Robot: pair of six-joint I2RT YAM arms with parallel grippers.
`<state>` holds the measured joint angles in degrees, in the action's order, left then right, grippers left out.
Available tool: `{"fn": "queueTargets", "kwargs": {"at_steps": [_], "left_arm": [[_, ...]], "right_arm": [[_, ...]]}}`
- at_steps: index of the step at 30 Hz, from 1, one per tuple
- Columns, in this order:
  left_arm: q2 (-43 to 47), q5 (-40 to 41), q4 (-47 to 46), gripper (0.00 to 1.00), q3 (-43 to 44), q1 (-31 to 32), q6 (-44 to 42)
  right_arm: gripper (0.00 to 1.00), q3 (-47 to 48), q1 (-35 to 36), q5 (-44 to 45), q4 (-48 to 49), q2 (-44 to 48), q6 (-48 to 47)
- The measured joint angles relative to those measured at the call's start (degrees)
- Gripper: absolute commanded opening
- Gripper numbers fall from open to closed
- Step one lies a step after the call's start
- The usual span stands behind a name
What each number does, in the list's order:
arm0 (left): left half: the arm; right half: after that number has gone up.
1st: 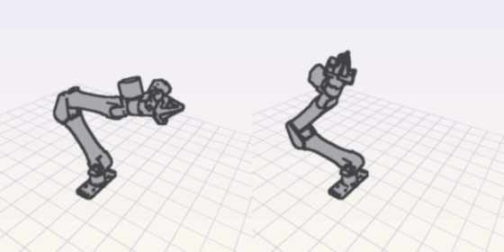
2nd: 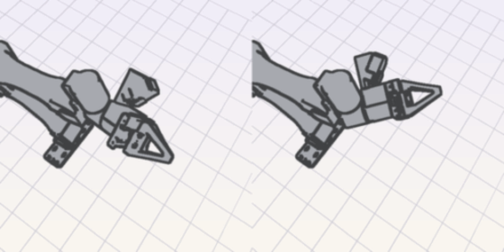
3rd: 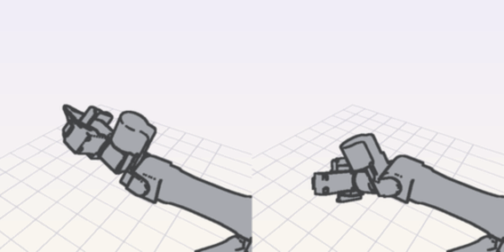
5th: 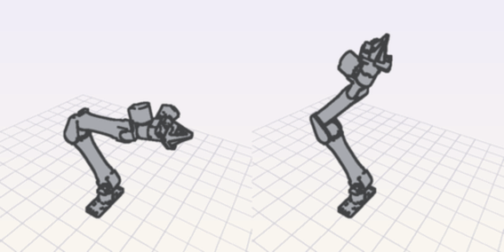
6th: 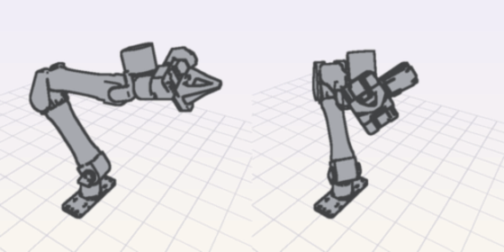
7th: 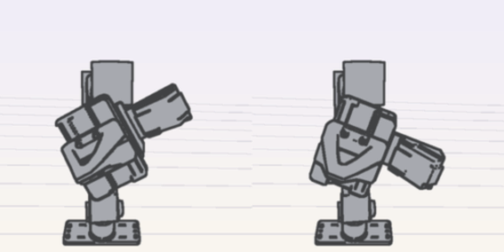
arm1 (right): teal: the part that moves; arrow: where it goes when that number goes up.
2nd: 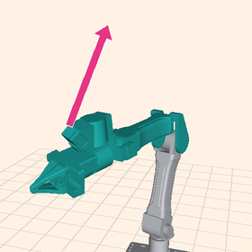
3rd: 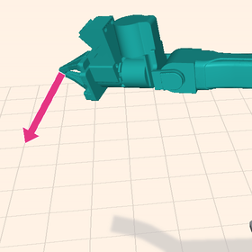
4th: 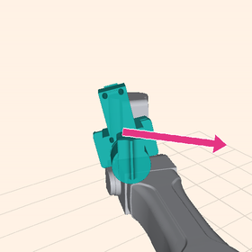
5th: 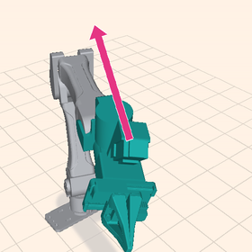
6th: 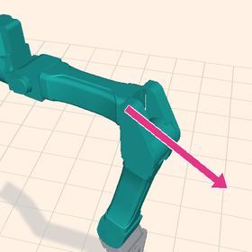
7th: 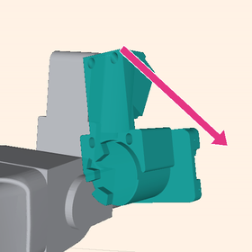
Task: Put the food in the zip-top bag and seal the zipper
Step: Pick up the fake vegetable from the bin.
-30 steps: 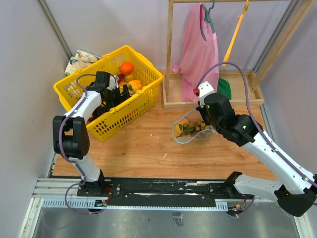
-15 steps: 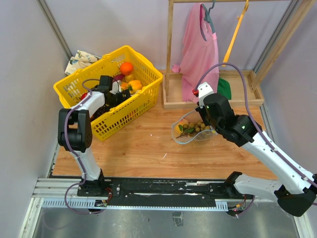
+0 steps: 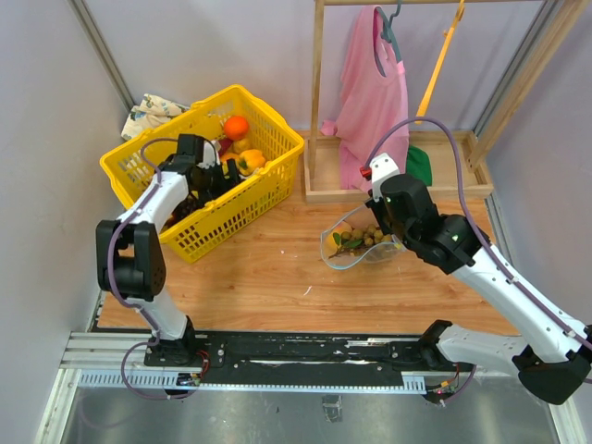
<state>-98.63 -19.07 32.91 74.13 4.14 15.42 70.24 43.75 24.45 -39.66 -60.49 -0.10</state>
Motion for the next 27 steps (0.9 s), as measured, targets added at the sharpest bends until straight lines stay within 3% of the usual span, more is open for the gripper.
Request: {"fn": "queueTargets", "kwargs": {"at_steps": [10, 20, 27], "left_arm": [[10.8, 5.4, -0.3, 0.53, -0.1, 0.1, 0.9], [26.3, 6.1, -6.7, 0.51, -4.5, 0.3, 1.8], [33.0, 5.0, -11.7, 0.51, -4.5, 4.8, 2.7]], "right_arm": [[0.01, -0.5, 0.0, 0.0, 0.8, 0.6, 0.3], [0.01, -0.6, 0.0, 0.0, 1.9, 0.6, 1.2], [0.01, -1.0, 0.0, 0.0, 3.2, 0.6, 1.8]]}}
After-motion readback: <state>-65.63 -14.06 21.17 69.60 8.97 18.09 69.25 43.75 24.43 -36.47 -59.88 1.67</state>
